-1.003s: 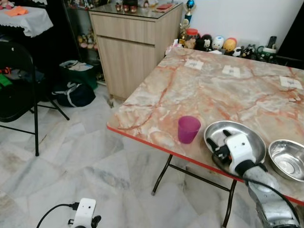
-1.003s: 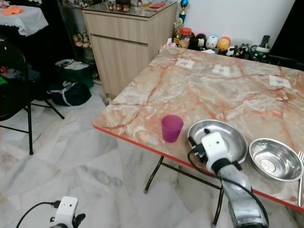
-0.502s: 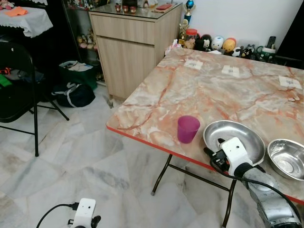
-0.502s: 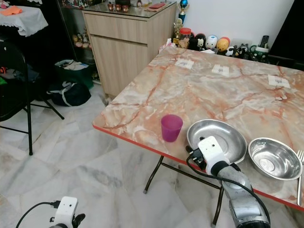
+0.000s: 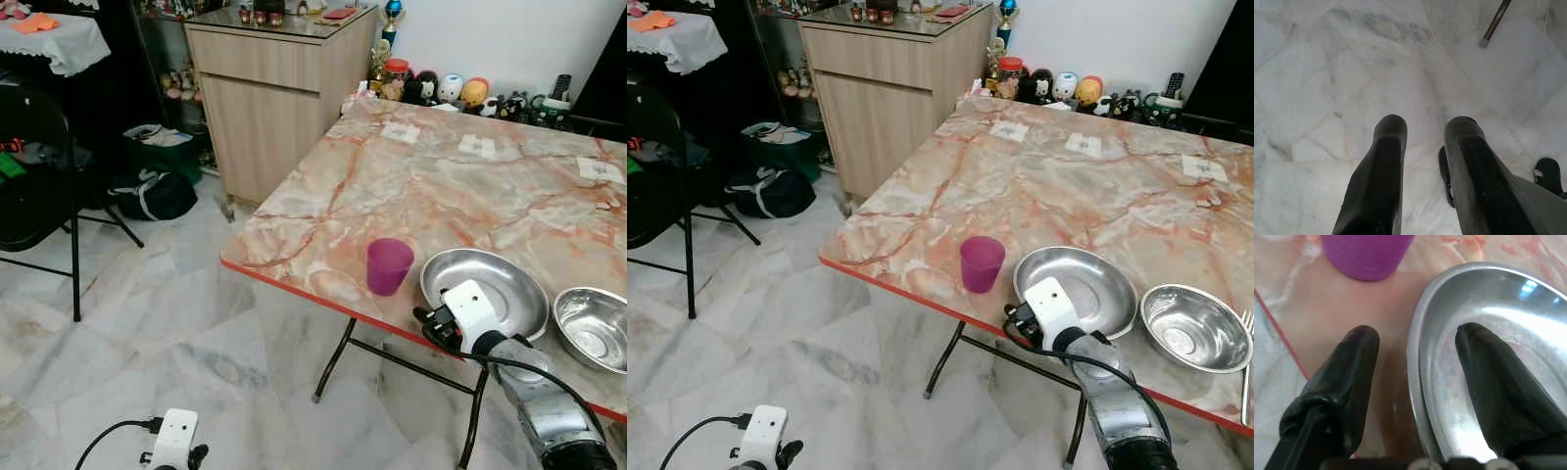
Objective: Setting the table
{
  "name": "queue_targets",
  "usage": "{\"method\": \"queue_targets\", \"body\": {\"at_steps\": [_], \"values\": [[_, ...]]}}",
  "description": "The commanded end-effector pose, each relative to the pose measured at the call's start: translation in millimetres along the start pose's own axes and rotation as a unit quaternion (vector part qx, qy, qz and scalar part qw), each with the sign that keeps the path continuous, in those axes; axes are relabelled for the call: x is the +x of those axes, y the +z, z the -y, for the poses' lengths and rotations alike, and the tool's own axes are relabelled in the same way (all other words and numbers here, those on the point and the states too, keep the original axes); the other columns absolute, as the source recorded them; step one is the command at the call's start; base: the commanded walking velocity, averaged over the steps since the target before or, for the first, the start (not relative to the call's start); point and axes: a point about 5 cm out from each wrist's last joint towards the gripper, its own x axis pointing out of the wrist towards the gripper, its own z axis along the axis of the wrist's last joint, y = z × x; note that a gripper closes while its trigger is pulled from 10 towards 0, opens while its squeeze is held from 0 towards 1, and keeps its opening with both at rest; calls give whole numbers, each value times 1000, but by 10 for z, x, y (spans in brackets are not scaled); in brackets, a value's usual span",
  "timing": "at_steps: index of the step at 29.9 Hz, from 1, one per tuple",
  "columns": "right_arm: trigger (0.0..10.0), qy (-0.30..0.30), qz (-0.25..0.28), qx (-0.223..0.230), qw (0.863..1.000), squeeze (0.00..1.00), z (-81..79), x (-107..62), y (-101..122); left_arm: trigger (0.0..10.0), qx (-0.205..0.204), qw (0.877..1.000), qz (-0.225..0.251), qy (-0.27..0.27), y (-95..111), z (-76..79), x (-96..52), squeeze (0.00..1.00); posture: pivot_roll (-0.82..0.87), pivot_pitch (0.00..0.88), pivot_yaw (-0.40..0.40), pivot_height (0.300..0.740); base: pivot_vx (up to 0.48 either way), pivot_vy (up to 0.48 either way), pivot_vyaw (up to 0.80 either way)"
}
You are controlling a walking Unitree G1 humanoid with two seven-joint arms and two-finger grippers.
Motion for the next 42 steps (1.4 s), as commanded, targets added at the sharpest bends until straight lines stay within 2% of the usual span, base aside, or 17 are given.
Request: {"method": "queue_targets", "body": {"at_steps": [1, 10, 11, 12, 13, 42], "values": [[10000, -2, -10, 2, 1000, 0, 3, 18, -11, 10000, 2, 1000, 1, 3, -7, -24, -7, 0, 69, 0, -9, 740, 0, 0, 0], [10000, -13, -31, 10, 999, 0, 12, 43, -63, 10000, 5, 1000, 0, 1, 1, -33, -5, 0, 69, 0, -8, 740, 0, 0, 0], [5922, -12, -33, 11, 999, 0, 1, 51, -67, 10000, 5, 1000, 0, 1, 1, -32, -5, 0, 71, 0, -8, 740, 0, 0, 0], [4039, -10, -33, 12, 999, 0, -8, 57, -65, 10000, 5, 1000, 0, 2, 2, -33, -5, 0, 72, 0, -8, 740, 0, 0, 0], [0, -8, -32, 13, 999, 0, -19, 63, -63, 10000, 5, 1000, 1, 2, 3, -34, -4, 0, 72, 0, -8, 740, 0, 0, 0], [0, -15, -19, 20, 999, 0, -62, 104, 0, 10000, 5, 1000, -2, 22, -3, -116, -16, 0, 84, 0, -2, 740, 0, 0, 0]]}}
